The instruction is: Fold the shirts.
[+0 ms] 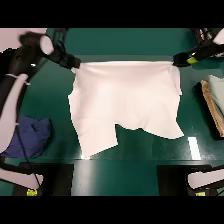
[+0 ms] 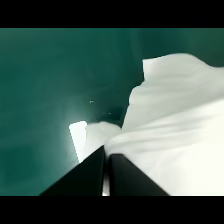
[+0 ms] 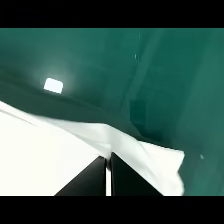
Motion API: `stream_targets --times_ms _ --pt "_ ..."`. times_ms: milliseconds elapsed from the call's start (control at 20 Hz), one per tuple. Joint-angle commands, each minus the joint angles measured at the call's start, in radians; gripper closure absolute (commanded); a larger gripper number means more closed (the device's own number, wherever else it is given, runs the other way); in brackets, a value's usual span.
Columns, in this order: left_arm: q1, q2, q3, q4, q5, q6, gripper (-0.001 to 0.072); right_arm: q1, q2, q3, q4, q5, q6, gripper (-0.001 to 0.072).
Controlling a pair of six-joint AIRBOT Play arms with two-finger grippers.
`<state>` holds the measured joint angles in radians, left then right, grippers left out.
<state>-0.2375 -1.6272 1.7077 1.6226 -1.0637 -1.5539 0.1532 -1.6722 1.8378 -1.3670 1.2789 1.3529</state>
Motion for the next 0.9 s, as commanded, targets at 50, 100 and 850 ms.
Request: stream_targets --times_ms 50,100,850 --pt "-0.001 -0.132 -0.006 -0.006 0.058 -0.002 0.0575 0.039 -0.128 0.001 0.014 -0.074 0.002 0.0698" --pt "-0.001 -0.132 -0.006 -0.005 0.068 -0.002 0.0253 0.038 -0.137 0.001 0.016 -0.080 0.002 0.0696" --pt "0.209 0.245 -0.323 -0.240 -0.320 0.029 0.0336 -0.209 0.299 -0.401 0.407 0.054 -0.135 0.0274"
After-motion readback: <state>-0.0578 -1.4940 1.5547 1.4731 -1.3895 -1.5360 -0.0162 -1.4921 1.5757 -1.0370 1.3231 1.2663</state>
